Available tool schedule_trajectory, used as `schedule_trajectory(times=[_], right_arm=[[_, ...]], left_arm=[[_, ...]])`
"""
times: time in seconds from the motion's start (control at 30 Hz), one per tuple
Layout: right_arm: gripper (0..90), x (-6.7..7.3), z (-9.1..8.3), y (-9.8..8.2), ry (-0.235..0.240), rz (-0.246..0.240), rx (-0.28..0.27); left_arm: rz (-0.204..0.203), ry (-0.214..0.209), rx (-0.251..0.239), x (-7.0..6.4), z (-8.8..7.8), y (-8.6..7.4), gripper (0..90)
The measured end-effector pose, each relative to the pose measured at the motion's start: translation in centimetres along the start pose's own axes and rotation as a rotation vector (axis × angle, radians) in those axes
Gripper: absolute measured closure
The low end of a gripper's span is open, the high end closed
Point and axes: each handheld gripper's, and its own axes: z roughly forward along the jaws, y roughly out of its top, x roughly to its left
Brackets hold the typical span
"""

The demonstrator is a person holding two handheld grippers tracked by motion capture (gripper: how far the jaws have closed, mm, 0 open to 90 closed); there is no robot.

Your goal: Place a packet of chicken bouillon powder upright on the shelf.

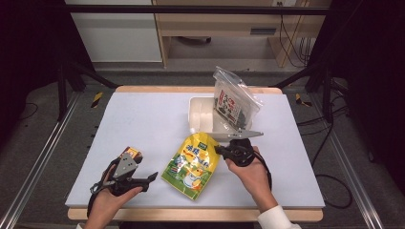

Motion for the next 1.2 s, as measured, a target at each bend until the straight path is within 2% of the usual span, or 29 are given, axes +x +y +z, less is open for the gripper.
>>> schedule_trajectory(times=[0.23,0.43,0.67,0.83,0.97,1.07,1.13,1.2], right_arm=[[90.0,0.0,-1.7,2.9,0.021,-0.09,-0.004],[90.0,0.8,-2.7,5.6,0.049,-0.184,0.014],[90.0,1.9,-3.5,8.3,0.088,-0.286,0.031],[90.0,2.9,-3.8,9.5,0.099,-0.344,0.055],[90.0,3.7,-3.9,10.1,0.115,-0.389,0.073],[90.0,4.1,-3.9,10.6,0.123,-0.403,0.073],[90.0,4.3,-4.0,11.0,0.125,-0.412,0.069],[90.0,4.5,-4.0,11.2,0.128,-0.424,0.07]], left_arm=[[0.0,-0.006,-0.012,0.1,-0.2,0.0,21.4],[0.014,-0.022,-0.023,0.5,-0.6,0.7,21.8],[0.113,-0.035,-0.004,1.2,-0.7,3.9,22.1],[0.159,-0.05,-0.019,1.8,-1.4,7.1,22.1],[0.177,-0.061,-0.027,2.1,-1.9,8.9,22.5],[0.197,-0.047,-0.028,2.1,-2.3,9.9,25.3],[0.199,-0.053,-0.032,2.1,-2.6,10.5,26.9],[0.22,-0.053,-0.025,2.1,-2.8,11.0,27.3]])
